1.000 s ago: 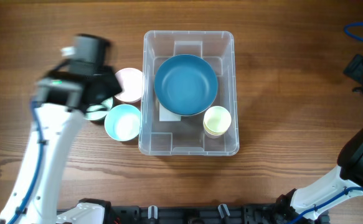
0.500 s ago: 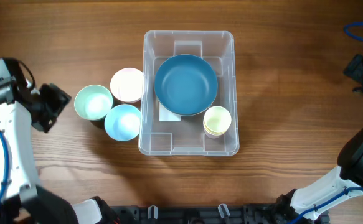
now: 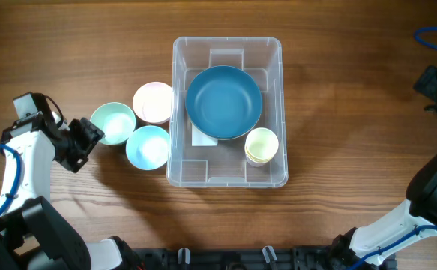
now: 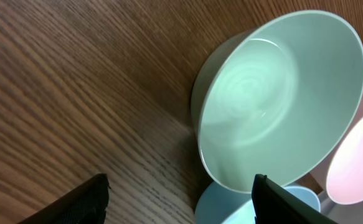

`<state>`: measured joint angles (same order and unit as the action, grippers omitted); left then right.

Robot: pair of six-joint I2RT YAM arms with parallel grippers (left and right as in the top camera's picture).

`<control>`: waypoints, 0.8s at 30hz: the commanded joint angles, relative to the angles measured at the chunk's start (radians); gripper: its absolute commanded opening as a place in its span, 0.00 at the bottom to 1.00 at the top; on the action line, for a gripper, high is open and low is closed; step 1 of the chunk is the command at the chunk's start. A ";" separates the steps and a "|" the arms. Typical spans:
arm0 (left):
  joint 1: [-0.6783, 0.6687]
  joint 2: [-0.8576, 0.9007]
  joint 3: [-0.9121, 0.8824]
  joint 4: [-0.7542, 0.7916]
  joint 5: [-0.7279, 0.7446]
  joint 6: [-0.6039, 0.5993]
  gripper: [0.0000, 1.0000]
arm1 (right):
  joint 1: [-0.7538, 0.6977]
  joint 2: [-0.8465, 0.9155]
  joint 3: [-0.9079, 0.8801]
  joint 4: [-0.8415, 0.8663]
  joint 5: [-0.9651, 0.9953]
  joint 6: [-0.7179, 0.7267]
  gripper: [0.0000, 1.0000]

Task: Pack container
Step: 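Grasp the mint green bowl's rim with the left gripper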

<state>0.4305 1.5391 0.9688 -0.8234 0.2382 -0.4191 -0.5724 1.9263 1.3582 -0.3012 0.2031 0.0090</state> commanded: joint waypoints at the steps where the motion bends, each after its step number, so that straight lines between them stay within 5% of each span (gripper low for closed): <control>1: -0.026 0.003 -0.008 0.033 0.023 0.023 0.74 | -0.003 0.000 0.008 0.002 0.006 -0.008 1.00; 11: -0.172 0.022 -0.008 0.083 -0.115 -0.021 0.66 | -0.003 0.000 0.008 0.002 0.006 -0.008 1.00; 24: -0.174 0.055 -0.008 0.064 -0.128 -0.084 0.59 | -0.003 0.000 0.008 0.002 0.006 -0.008 1.00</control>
<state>0.2588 1.5593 0.9672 -0.7589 0.1246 -0.4549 -0.5724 1.9263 1.3582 -0.3012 0.2031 0.0090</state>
